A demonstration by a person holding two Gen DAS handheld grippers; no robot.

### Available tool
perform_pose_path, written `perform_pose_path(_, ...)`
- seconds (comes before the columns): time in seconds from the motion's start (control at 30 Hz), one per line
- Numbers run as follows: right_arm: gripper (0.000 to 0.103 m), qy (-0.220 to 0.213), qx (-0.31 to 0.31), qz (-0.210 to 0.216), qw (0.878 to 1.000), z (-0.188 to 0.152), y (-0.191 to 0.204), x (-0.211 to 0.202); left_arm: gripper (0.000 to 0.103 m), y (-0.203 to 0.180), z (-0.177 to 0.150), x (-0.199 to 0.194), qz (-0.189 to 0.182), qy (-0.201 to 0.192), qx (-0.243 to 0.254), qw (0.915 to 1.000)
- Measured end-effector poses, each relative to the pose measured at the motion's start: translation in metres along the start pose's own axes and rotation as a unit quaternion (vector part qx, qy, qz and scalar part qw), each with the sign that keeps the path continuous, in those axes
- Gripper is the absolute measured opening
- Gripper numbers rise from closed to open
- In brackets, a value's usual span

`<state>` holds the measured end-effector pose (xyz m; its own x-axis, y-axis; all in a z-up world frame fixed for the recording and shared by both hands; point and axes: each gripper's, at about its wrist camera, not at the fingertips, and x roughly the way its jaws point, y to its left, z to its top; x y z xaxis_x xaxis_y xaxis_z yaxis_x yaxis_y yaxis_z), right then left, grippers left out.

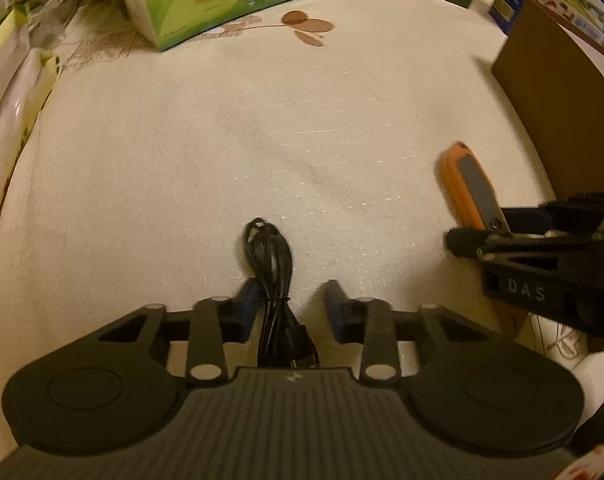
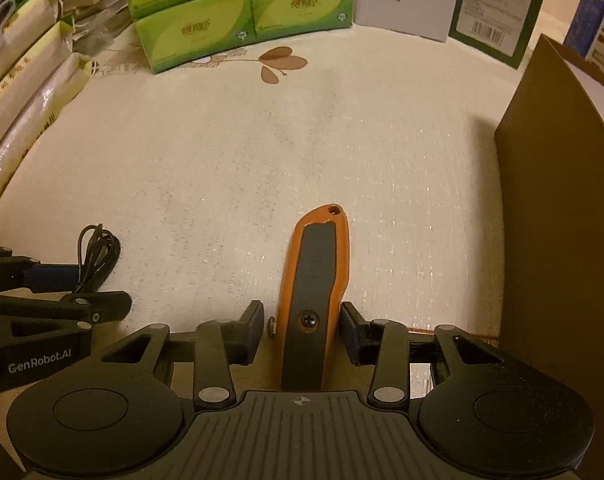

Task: Organize rigid objects
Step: 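Grasp the black cable with the left tool while the right tool grasps the orange knife, then lift the cable and knife and carry them over the cardboard box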

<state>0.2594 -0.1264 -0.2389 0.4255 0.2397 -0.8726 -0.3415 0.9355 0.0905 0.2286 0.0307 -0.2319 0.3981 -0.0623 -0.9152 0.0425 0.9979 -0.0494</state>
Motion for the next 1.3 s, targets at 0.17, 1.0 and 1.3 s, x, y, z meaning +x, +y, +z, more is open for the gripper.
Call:
perform_pose_path(0.17,0.032,0.01,0.005,0.014,1.0,-0.004,-0.002,-0.007,0.011,-0.008,0.002,-0.003,-0.004,0.008,0.012,0.9999)
perform_pose_path(1.0,0.032,-0.066,0.096,0.093,0.989,-0.022,-0.041,-0.159,0.011,-0.056,0.009,-0.113,-0.029,-0.045,0.027,0.9982)
perform_pose_path(1.3,0.032,-0.087,0.156,0.06,0.982,-0.047,-0.1,-0.215,0.011,-0.12,0.015,-0.149,-0.077,-0.072,0.071,0.9919)
